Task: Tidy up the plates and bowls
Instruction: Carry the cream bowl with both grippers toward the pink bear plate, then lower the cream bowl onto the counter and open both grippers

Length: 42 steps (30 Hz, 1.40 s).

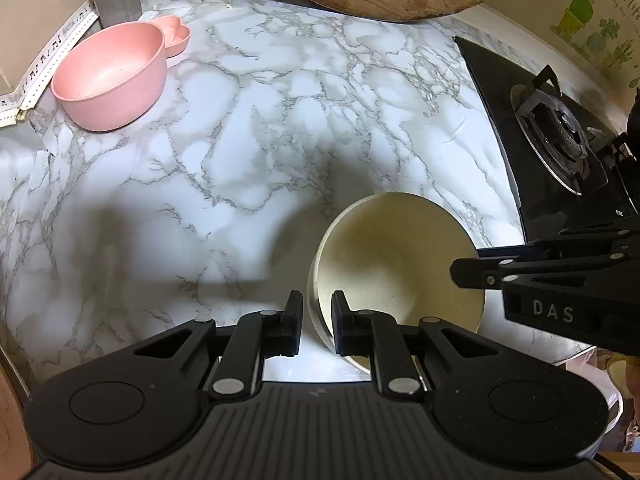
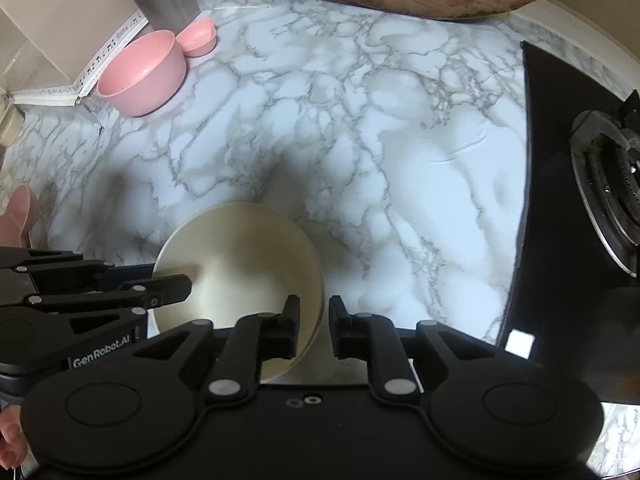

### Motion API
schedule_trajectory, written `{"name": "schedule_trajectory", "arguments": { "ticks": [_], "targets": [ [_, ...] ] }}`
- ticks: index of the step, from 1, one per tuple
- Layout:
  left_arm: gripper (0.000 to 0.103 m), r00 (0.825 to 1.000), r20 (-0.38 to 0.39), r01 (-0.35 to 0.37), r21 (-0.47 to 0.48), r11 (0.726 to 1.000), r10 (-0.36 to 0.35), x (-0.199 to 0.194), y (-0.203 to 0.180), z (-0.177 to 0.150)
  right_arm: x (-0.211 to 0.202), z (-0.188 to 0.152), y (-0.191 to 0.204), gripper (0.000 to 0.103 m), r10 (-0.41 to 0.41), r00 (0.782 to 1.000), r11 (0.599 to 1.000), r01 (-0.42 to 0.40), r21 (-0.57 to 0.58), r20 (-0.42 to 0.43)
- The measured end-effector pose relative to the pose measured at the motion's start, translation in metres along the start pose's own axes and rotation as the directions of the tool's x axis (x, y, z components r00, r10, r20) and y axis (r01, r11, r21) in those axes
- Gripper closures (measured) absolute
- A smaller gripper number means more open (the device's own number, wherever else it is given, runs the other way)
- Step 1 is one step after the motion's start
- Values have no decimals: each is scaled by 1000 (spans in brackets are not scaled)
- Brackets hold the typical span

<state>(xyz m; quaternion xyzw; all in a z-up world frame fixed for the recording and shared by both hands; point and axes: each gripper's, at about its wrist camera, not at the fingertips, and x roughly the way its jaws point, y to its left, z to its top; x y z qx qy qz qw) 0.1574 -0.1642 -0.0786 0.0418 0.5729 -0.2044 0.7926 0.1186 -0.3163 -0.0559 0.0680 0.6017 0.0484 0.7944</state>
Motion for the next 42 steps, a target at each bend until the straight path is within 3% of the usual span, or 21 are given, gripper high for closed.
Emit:
{"name": "schedule_trajectory", "arguments": {
  "ticks": [19,22,24,26,42],
  "targets": [
    [87,996,86,-10,-2,1000,10,-28,6,-2,-32,-2,0,87,27,997,999,-24,-33,67],
    [74,994,105,-9,0,1000,9,-34,8,-1,-35,-1,1,87,36,996,999,-33,-38,76],
    [55,992,123,-13,-2,1000,13,-38,9,0,-37,0,2,87,57,995,998,-53,-43,80],
    [42,989,149,-17,-6,1000,18,-43,12,0,-38,2,4,87,63,994,997,-59,-52,85],
    [35,979,183,-66,-135,989,91,-55,62,14,-41,38,26,84,111,984,983,-88,-159,140]
  ]
}}
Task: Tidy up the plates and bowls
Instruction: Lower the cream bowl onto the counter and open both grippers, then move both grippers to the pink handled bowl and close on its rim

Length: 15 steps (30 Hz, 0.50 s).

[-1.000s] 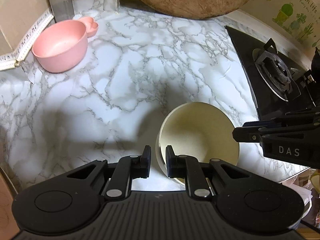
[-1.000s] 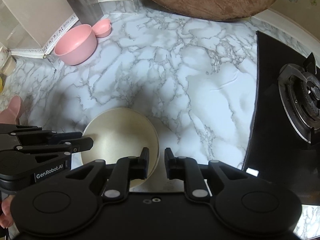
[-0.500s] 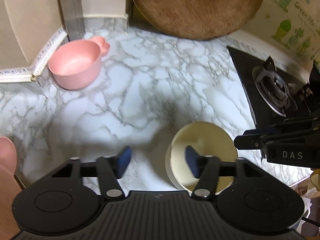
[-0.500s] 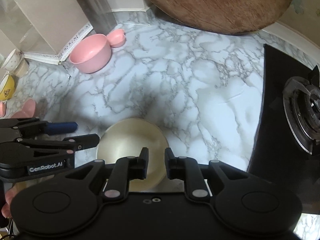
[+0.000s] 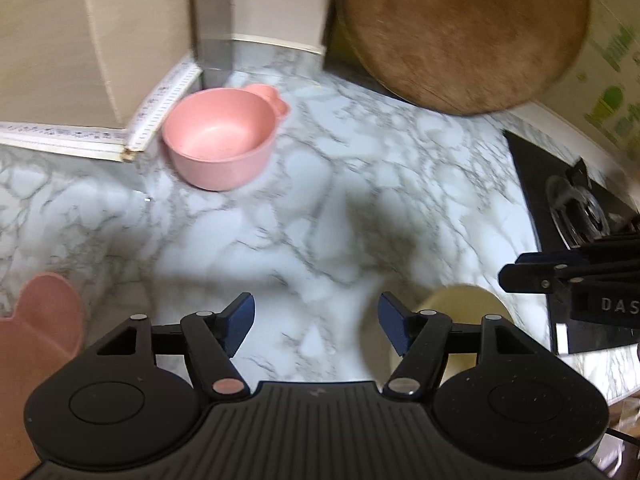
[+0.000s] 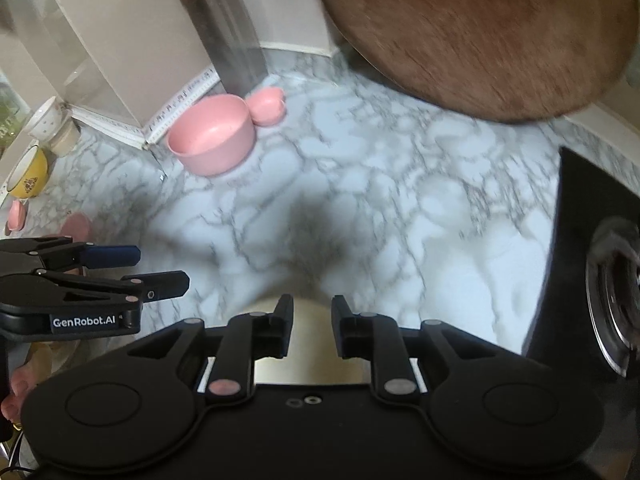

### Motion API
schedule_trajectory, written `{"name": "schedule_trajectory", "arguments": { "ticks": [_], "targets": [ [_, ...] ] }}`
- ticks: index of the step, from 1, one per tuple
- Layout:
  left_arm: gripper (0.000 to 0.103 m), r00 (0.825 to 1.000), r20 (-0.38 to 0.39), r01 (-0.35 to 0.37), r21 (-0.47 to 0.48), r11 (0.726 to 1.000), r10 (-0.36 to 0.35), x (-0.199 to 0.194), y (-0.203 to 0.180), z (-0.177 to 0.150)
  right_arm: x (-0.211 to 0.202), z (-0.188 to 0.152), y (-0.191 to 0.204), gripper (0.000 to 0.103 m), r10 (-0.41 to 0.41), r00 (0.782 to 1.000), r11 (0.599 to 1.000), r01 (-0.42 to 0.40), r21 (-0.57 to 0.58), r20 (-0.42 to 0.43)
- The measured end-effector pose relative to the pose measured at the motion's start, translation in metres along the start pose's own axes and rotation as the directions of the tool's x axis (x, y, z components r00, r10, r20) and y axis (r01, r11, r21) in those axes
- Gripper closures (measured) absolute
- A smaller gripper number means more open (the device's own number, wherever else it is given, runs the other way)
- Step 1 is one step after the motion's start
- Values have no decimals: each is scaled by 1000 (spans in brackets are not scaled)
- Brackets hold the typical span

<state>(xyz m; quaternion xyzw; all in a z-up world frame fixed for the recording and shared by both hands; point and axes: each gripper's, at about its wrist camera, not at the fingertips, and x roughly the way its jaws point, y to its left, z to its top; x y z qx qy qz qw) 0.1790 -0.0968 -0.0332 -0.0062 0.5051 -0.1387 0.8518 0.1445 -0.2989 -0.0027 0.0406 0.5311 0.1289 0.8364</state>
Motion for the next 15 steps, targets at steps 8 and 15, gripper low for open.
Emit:
{"name": "schedule_trajectory", "arguments": {
  "ticks": [8,15],
  "targets": [
    [35,998,31,-52,-77,996,55,0,28,21,12,35,7,28,73,997,996,-72,-47,24],
    [35,993,49,-100,-139,985,108,6,49,40,32,64,14,3,67,996,993,-61,-98,56]
  ]
}}
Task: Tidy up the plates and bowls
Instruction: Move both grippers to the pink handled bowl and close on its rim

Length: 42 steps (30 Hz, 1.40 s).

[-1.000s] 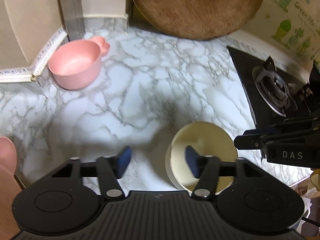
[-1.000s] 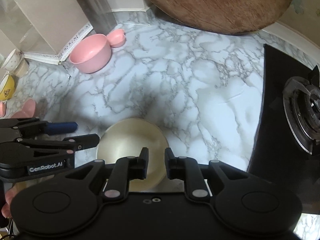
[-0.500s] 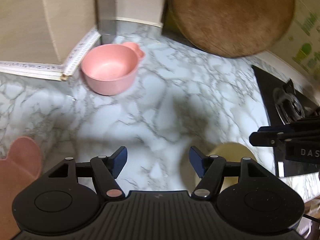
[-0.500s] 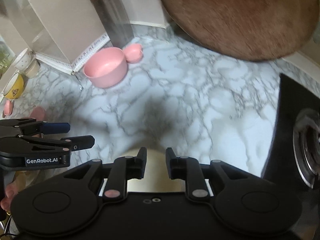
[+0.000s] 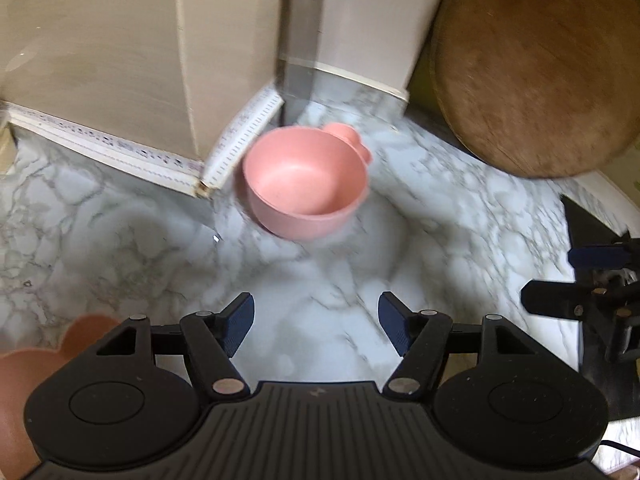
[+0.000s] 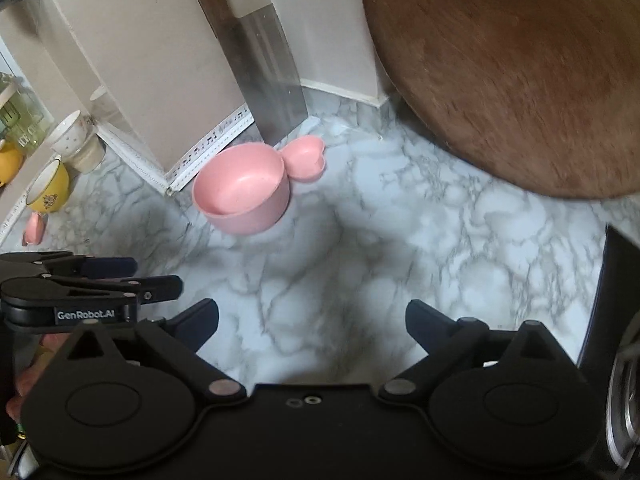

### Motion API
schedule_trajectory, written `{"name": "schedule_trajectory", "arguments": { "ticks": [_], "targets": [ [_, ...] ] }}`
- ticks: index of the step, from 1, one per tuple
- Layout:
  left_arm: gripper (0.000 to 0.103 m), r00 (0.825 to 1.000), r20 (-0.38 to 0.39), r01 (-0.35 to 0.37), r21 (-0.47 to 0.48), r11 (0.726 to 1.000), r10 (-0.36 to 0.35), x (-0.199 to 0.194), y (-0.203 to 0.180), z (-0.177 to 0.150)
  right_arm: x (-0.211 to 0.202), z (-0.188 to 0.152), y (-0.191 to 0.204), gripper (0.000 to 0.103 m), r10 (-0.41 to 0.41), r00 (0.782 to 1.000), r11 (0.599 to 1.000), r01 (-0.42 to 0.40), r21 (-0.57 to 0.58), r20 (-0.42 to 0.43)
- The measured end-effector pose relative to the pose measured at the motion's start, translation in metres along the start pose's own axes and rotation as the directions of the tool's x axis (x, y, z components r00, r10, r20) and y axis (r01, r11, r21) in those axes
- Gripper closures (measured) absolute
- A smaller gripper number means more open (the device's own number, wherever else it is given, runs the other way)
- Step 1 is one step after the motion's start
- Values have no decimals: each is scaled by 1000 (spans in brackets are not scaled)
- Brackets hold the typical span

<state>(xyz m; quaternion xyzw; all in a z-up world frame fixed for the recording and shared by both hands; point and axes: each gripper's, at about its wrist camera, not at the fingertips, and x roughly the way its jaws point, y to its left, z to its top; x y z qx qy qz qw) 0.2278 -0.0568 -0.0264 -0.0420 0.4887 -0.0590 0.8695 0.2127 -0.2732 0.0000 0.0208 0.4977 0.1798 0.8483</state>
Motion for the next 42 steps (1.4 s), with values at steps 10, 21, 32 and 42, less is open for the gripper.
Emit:
{"name": "schedule_trajectory", "arguments": {
  "ticks": [10,21,32,42],
  "targets": [
    [35,996,48,-63,-126,990,70,26,20,34,37,59,-2,3,47,999,998,-46,30,-23],
    [35,990,28,-128,-205,970,136,61,30,55,91,90,3,10,67,996,997,-65,40,-57],
    [35,988,1,-153,-224,962,157,81,39,58,134,97,0,34,94,990,993,-87,78,-101],
    [36,987,-13,-161,-214,964,162,88,40,58,146,97,7,65,100,988,995,-96,36,-117]
  ]
}}
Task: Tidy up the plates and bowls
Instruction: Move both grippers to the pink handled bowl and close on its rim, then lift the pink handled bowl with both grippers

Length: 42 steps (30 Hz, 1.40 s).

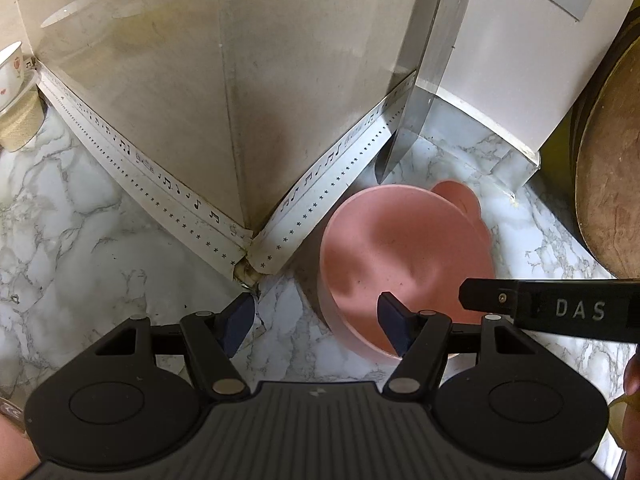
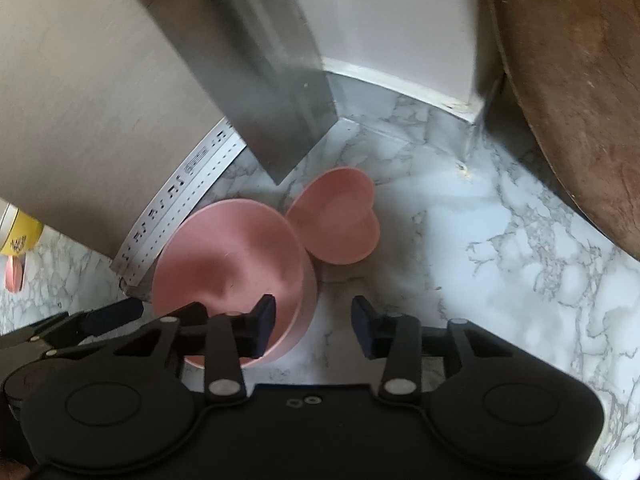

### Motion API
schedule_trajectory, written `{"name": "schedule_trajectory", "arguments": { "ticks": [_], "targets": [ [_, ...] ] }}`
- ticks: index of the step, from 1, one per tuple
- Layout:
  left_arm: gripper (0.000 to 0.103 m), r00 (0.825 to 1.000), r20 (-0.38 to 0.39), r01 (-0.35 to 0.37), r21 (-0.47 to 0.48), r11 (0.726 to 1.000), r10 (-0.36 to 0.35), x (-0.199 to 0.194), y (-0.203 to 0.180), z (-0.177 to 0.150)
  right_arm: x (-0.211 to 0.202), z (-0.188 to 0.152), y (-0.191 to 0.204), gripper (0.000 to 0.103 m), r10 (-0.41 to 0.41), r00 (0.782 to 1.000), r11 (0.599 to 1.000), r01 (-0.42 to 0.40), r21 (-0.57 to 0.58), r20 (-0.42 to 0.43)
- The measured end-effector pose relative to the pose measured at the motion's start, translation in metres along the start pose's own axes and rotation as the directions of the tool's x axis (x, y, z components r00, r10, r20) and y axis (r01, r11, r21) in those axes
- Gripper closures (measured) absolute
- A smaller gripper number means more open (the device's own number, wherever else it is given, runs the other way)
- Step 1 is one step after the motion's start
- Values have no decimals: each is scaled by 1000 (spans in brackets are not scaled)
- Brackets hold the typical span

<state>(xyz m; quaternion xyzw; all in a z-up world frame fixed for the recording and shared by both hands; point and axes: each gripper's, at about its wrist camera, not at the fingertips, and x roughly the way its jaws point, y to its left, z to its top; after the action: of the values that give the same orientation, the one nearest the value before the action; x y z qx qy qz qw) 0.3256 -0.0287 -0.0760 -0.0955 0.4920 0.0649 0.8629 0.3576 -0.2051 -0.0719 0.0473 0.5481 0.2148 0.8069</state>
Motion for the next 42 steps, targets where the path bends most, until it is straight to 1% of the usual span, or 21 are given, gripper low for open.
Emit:
{"name": "schedule_trajectory", "arguments": {
  "ticks": [1,3,4,7,10,11,12,13,17,20,30,37,42],
  "targets": [
    [36,1000,0,0,1,1000,0,0,0,0,0,0,1,66,4,1000,1000,-4,-5,-5],
    [43,1000,-8,-17,1,1000,17,2,0,0,2,1,2,71,9,1000,1000,-10,-17,-13],
    [47,1000,-15,-23,1,1000,23,3,0,1,2,1,3,73,9,1000,1000,-10,-24,-16],
    [52,999,-23,-28,-6,1000,27,3,2,1,4,1,7,78,-6,1000,999,5,-42,-21],
    [63,999,-28,-43,-8,999,43,3,4,2,3,1,9,82,-10,1000,999,9,-51,-18],
    [71,998,-31,-46,-10,999,46,2,5,2,3,1,10,85,-13,1000,998,12,-55,-19],
    [80,999,-37,-34,-12,999,34,2,6,2,2,1,10,86,-14,1000,998,13,-61,-18],
    [84,999,-41,-17,-10,1000,17,2,7,2,1,0,11,87,-14,1000,998,13,-66,-18],
    [88,999,-34,-16,29,999,17,-3,1,-4,-4,-5,16,92,-9,1000,996,7,-89,-22],
    [91,999,-43,-9,42,999,11,-6,-4,-9,-7,-12,20,92,-19,999,994,16,-109,-27],
    [91,998,-61,21,81,996,-16,-23,-10,-30,-22,-38,25,93,-71,997,992,67,-110,-34],
    [91,996,-61,65,108,992,-59,-46,-15,-42,-49,-55,32,93,-89,996,992,88,-93,-6],
    [91,994,-51,100,142,985,-93,-68,-23,-51,-76,-69,40,93,-115,993,989,117,-88,26]
  ]
}}
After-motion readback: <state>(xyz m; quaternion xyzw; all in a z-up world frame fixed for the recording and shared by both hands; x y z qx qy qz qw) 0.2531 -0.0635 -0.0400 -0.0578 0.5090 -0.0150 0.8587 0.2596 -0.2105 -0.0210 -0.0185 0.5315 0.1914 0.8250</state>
